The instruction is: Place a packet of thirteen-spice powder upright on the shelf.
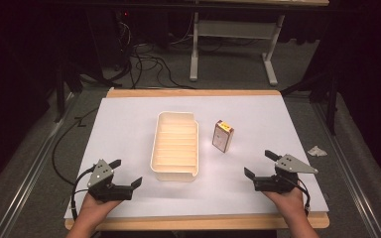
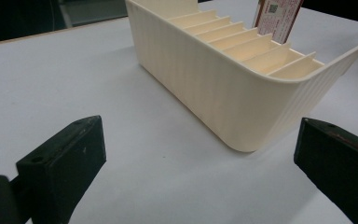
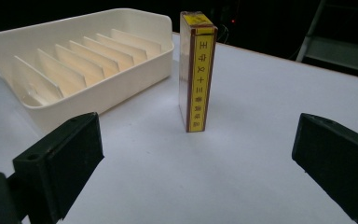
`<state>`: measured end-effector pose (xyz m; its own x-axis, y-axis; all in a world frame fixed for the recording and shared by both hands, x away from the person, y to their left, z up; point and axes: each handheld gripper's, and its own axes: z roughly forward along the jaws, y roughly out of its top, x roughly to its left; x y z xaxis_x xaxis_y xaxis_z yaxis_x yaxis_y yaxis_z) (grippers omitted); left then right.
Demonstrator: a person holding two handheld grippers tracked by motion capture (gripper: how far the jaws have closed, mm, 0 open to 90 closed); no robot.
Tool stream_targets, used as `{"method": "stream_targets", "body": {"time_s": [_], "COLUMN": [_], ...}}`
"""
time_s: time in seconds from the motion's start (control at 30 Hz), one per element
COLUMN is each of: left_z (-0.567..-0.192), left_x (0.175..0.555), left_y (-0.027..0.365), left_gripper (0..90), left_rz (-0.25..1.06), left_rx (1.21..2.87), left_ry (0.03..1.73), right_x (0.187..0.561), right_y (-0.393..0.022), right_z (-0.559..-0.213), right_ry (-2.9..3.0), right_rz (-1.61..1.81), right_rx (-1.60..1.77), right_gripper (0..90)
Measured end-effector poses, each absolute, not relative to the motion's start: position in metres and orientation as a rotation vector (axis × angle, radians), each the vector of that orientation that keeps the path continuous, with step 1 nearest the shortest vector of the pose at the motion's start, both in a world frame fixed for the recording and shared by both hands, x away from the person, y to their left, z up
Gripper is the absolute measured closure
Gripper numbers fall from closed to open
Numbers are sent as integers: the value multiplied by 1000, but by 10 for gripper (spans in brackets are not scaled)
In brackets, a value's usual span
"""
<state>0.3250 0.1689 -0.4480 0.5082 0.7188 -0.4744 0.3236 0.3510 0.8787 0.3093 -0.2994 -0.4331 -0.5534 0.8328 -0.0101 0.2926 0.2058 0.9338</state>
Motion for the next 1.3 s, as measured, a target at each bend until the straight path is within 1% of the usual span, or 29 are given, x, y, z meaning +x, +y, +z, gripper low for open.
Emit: {"method": "stream_targets", "body": {"time_s": [0.3, 0.57, 0.67, 0.97, 1.3], "left_z": [-450, -448, -445, -445, -445], "left_x": [330, 327, 326, 325, 324], "left_y": [171, 172, 173, 173, 172], "left_gripper": [26, 26, 26, 26, 27], "left_rz": [326, 332, 315, 318, 315], "left_rx": [1234, 1233, 1208, 1218, 1224], "left_ry": [1089, 1080, 1082, 1075, 1075], "right_x": [308, 309, 310, 314, 319], "right_y": [-299, -297, -297, -300, -285], "right_z": [-433, -434, -434, -433, -426], "right_ry": [1979, 1991, 2004, 2024, 2016], "right_rz": [1349, 1360, 1355, 1357, 1332], "right_rx": [1017, 1005, 1014, 1033, 1039], "right_gripper": [14, 1, 1, 1, 0]}}
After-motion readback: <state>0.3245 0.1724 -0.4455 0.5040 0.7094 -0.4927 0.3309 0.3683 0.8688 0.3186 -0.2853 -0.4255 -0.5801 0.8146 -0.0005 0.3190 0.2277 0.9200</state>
